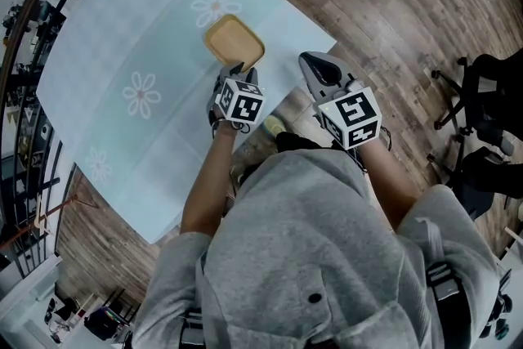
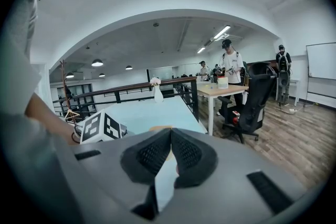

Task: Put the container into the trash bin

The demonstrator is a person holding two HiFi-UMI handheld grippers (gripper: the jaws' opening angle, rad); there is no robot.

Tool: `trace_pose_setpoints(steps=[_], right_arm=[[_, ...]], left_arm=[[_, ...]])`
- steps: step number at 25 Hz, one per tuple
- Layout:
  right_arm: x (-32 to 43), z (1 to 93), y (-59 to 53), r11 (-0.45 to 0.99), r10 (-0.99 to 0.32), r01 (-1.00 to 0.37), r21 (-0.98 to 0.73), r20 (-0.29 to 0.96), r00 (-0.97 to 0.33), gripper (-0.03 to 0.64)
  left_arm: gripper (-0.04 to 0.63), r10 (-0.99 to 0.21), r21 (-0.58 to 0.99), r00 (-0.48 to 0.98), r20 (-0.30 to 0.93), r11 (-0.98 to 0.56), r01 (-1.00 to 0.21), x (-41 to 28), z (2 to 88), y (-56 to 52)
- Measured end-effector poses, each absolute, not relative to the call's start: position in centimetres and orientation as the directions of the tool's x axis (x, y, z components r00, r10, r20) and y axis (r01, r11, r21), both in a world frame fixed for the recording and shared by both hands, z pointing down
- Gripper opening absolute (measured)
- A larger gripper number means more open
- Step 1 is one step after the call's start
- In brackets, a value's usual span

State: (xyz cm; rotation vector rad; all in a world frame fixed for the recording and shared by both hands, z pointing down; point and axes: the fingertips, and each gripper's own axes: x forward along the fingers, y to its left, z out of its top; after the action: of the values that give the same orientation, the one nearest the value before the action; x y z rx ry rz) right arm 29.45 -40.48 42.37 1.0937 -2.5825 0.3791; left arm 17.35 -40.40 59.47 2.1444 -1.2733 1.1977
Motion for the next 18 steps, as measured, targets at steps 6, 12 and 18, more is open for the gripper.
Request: trace_pose_setpoints(steps=[6, 12, 18], right_arm=[[28.4, 42.4, -40.9, 0.694, -0.631, -0.710, -0.120, 0.375, -0.680, 0.026], [25.8, 42.4, -40.7, 0.744, -0.578, -0.656, -0.125, 0.370, -0.727, 0.026], [21.2, 42.1, -40.1, 0.818, -0.493, -0.561, -0.127, 0.348, -0.798, 0.026]], left_arm=[[0.035, -0.598, -0.215, 0.158, 0.786, -0.504, -0.837, 15.4, 58.1, -40.7], [0.034, -0.651, -0.220, 0.104, 0.752, -0.395, -0.892, 11.8, 56.7, -39.5], [0.034, -0.673, -0.246, 0.013, 0.740, -0.288, -0.925, 7.5, 56.1, -37.0]])
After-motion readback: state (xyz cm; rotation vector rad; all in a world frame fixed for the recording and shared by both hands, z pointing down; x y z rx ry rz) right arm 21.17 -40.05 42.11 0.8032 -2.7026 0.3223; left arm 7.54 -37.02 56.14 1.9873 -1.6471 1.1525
